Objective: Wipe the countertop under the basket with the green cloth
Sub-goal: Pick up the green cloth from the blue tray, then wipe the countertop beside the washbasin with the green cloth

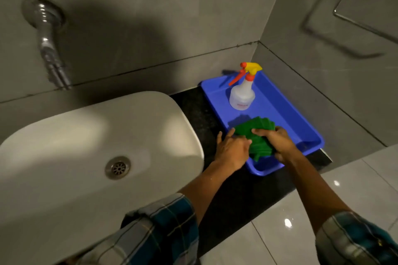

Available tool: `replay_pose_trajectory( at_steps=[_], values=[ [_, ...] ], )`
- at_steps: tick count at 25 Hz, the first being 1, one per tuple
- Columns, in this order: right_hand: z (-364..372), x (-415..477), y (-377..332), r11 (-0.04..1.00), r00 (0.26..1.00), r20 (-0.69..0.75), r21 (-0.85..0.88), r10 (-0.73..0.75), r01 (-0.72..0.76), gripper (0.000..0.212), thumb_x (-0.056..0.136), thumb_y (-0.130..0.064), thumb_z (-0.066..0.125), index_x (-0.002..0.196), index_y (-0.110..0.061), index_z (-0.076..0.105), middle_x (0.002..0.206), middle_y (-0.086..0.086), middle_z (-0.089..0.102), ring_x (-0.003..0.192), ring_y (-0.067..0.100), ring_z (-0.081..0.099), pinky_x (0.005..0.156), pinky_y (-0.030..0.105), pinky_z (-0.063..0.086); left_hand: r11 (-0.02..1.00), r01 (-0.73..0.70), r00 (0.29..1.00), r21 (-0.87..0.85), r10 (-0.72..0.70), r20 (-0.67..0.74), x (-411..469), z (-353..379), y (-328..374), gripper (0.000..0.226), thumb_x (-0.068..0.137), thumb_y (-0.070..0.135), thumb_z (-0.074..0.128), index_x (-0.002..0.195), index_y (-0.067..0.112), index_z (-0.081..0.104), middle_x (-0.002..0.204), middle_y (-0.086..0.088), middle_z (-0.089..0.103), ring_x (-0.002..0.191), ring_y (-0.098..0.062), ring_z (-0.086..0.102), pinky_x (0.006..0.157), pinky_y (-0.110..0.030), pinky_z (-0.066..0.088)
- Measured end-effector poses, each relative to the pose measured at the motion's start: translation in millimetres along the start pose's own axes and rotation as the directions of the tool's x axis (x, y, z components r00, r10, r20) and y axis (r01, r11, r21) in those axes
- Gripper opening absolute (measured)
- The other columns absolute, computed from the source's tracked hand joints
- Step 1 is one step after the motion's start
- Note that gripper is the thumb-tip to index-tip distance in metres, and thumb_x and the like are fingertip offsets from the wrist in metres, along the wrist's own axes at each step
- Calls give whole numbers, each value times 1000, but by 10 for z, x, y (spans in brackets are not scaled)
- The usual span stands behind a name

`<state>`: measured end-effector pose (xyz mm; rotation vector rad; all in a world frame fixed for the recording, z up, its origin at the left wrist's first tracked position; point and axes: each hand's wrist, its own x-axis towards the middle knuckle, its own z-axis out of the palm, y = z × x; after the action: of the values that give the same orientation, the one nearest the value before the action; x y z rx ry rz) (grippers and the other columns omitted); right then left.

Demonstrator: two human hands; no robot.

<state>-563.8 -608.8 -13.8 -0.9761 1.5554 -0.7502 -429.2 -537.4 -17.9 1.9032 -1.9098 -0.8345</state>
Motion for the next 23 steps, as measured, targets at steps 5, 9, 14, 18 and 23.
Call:
replay_pose_trajectory(
  at_steps=[5,9,14,18,23],
  values=[
    [624,-1003,-558,869,877,476,462,-72,-179,41,72,-13,57,109,-5,72,101,16,76,89,29,75,69,40,62,688,-123,821,-715,-334,-462,-689,-1024,-351,37,72,20,82,102,7,66,101,-18,69,92,-26,64,87,-41,52],
    [1686,-1990,-674,877,686,701,437,-192,-201,41,75,-11,53,112,-5,70,111,18,73,99,31,71,79,43,60,397,-194,894,-897,-304,-328,-1933,-1818,-1256,50,67,24,85,111,21,61,107,-4,71,99,-22,68,80,-29,58],
    [3497,-3424,120,862,561,741,47,-369,505,19,79,-10,73,94,-21,70,88,12,74,79,20,69,66,28,58,438,-116,671,-891,-627,-395,-4291,-1979,-2713,34,75,16,79,105,23,66,103,-3,75,95,-18,71,75,-26,59],
    [4664,-4562,1128,641,410,884,-184,-224,746,30,79,-26,76,101,-14,60,83,0,66,80,18,66,57,9,46,499,190,341,-845,-841,-420,-5787,-1629,-3529,44,81,12,73,120,21,54,114,-7,66,103,-19,66,82,-29,57],
    [5447,-4694,1726,431,399,914,-331,-75,839,52,89,-37,63,129,-8,48,123,17,62,114,34,59,89,34,49,488,758,215,-433,-814,-539,-6659,-1184,-4180,77,83,33,68,147,12,30,148,-18,40,136,-37,36,109,-49,33]
  ],
)
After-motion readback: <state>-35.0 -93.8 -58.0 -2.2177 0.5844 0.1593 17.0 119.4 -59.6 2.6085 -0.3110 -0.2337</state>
